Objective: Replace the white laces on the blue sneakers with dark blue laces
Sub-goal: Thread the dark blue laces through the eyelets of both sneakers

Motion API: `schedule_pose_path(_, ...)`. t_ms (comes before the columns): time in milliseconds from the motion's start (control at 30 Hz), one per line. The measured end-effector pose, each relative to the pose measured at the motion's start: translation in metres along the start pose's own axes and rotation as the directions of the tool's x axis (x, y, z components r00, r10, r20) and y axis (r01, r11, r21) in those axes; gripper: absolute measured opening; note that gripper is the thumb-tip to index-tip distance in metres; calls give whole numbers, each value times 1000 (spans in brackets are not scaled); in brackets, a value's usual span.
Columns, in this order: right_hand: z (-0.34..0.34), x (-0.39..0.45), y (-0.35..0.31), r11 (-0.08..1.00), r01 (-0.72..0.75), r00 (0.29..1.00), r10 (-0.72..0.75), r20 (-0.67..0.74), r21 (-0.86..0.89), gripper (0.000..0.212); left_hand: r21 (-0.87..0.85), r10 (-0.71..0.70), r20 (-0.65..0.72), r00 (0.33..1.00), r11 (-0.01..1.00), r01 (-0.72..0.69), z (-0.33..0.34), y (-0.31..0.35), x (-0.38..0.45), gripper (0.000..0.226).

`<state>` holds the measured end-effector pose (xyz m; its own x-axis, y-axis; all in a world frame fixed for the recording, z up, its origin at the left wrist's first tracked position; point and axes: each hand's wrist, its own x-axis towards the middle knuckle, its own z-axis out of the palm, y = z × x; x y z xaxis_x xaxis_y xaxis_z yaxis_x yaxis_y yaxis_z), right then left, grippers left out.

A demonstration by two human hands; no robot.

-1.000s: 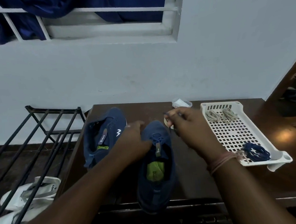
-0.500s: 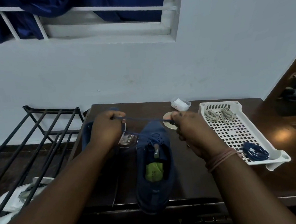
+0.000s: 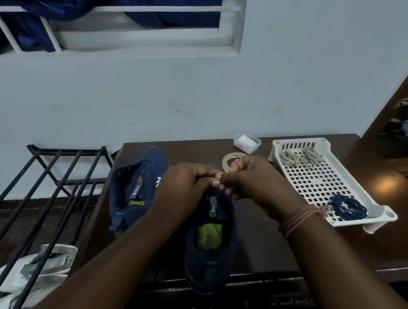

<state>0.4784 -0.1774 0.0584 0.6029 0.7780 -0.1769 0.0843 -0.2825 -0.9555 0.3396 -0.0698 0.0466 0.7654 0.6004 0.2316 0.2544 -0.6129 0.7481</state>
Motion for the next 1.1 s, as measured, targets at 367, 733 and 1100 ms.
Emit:
schedule_pose_path(367,-8,-3,8,866,-324,923,378,76,-380,33,327,-94,-89,992,938,118,45,-20,-10,16)
schedule_pose_path(733,-10,4,11,838,-517,835,539,112,-175,20,199,-229,-210,951,942,271,68,-12,-18,21)
schedule_pose_path(1100,-8,7,11,828,-532,825,553,111,-175,17,-38,-323,-111,940,946,321,77,-28,-13,19)
